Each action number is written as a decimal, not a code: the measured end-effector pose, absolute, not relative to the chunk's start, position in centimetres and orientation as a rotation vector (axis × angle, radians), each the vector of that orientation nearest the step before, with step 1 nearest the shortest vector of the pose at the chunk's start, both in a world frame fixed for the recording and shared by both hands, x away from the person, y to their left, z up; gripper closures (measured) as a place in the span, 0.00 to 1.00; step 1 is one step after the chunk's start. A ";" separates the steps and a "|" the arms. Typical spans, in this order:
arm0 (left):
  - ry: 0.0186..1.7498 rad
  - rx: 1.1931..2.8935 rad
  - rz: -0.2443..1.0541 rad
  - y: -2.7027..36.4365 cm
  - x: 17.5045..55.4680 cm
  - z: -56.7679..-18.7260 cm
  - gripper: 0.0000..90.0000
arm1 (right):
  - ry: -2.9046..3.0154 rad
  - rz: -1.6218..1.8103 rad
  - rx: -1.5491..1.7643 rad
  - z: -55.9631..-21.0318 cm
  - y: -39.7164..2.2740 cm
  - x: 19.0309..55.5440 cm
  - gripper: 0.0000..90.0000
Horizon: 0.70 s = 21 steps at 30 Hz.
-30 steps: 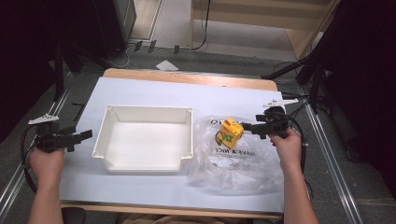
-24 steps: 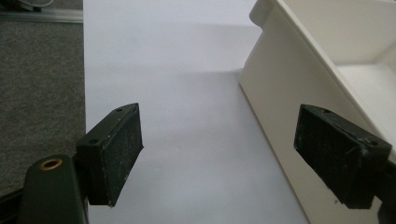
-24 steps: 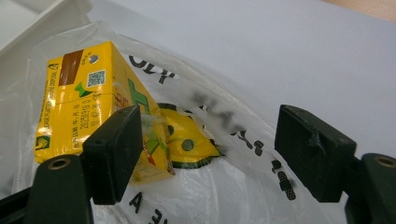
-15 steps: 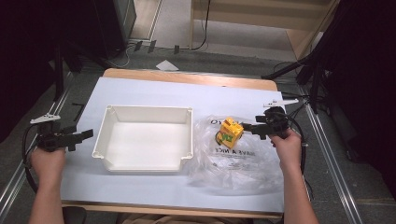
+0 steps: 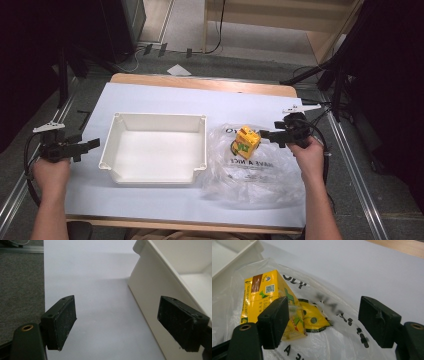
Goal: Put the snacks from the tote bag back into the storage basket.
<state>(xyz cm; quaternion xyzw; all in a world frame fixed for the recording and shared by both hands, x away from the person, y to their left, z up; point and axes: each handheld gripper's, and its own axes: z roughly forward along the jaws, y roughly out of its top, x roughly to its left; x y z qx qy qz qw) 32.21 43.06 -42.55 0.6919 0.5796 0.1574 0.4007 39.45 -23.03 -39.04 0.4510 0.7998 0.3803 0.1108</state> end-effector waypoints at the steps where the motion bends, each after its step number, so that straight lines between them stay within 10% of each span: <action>1: 1.466 1.748 0.400 43.1 32.2 -42.5 0.18 | 2.346 1.120 1.325 -39.0 -23.0 39.5 0.28; 21: 1.465 1.749 0.403 43.1 32.2 -42.5 0.18 | 2.445 1.158 1.253 -37.5 -20.8 39.0 0.21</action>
